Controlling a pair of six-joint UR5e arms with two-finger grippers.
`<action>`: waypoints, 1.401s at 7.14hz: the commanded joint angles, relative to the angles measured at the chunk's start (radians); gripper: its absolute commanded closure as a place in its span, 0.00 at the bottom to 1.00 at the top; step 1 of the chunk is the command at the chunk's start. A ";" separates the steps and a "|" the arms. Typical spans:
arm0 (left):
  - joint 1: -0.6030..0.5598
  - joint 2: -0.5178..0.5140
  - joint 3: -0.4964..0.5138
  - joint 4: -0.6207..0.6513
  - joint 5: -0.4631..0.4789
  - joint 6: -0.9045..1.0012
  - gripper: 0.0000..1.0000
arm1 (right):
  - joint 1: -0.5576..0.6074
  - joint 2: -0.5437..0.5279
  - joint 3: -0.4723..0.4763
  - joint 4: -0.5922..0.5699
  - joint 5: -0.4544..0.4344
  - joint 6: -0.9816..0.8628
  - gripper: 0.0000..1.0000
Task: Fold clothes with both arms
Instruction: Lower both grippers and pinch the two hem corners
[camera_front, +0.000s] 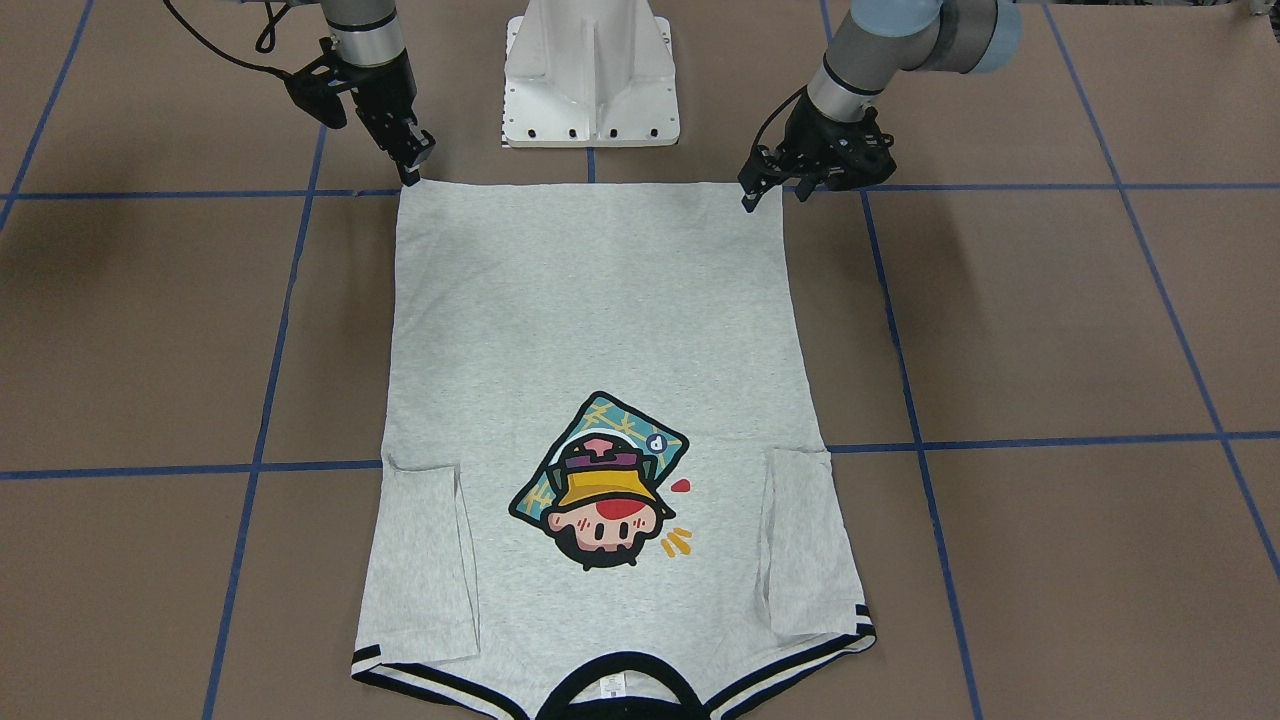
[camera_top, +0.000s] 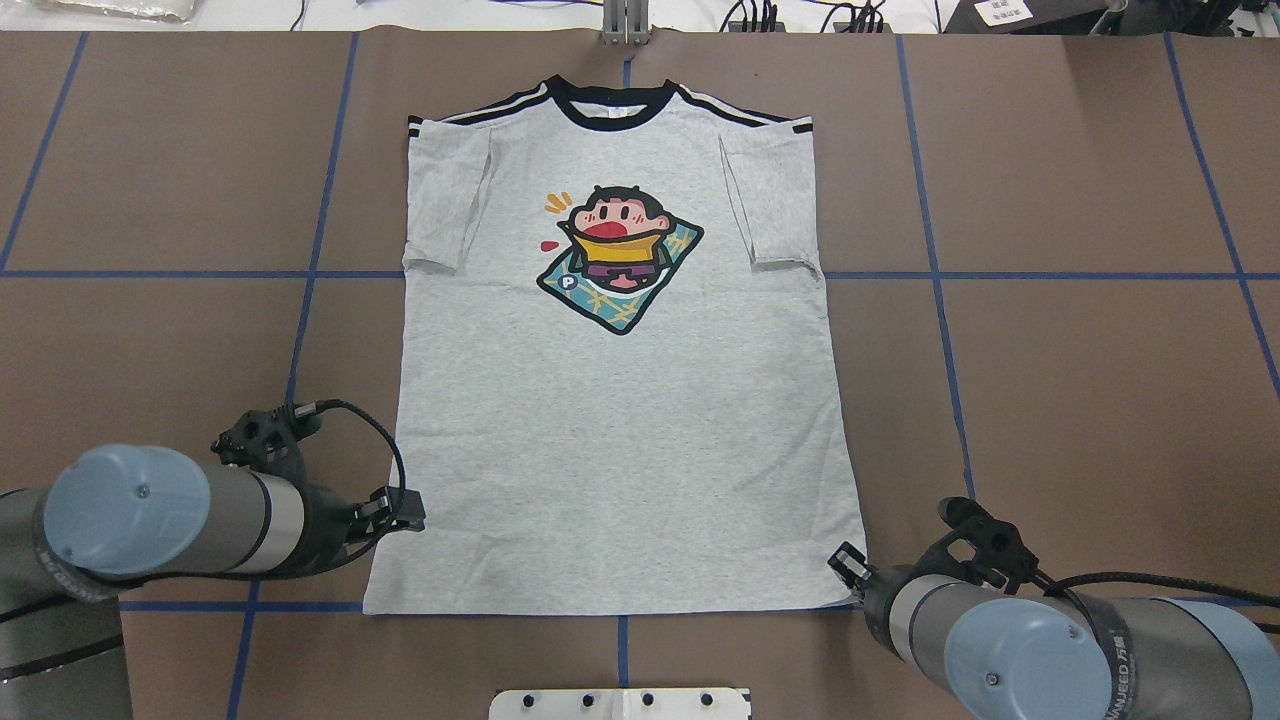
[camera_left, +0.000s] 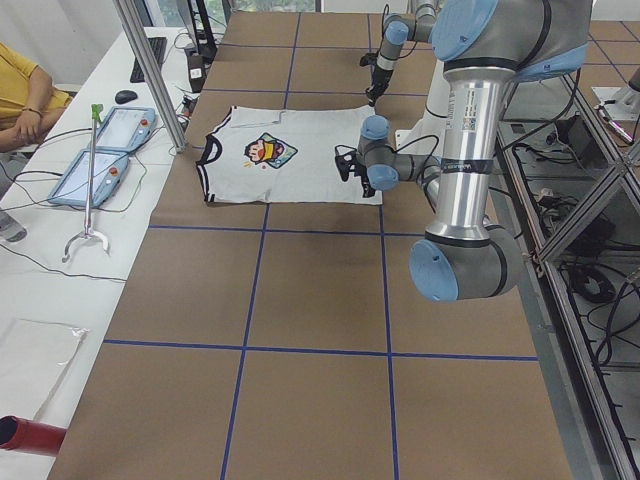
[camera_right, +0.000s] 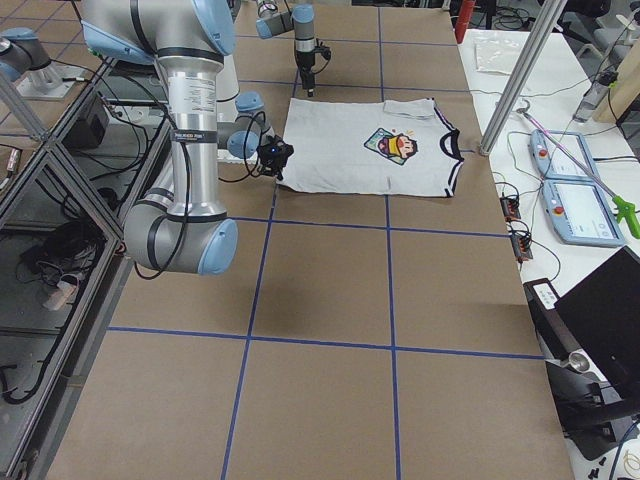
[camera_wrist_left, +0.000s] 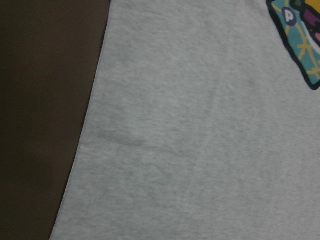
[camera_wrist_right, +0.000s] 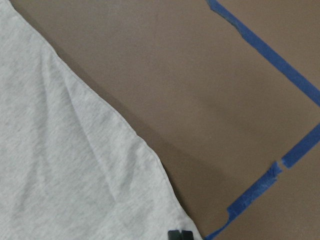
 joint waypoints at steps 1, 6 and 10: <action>0.086 0.023 0.000 0.018 0.047 -0.102 0.17 | 0.001 0.000 -0.001 0.000 0.000 0.001 1.00; 0.107 0.047 0.002 0.022 0.047 -0.112 0.38 | 0.001 0.001 -0.004 -0.002 0.000 0.000 1.00; 0.120 0.047 0.003 0.024 0.047 -0.112 0.81 | 0.001 0.001 -0.002 -0.002 0.000 0.000 1.00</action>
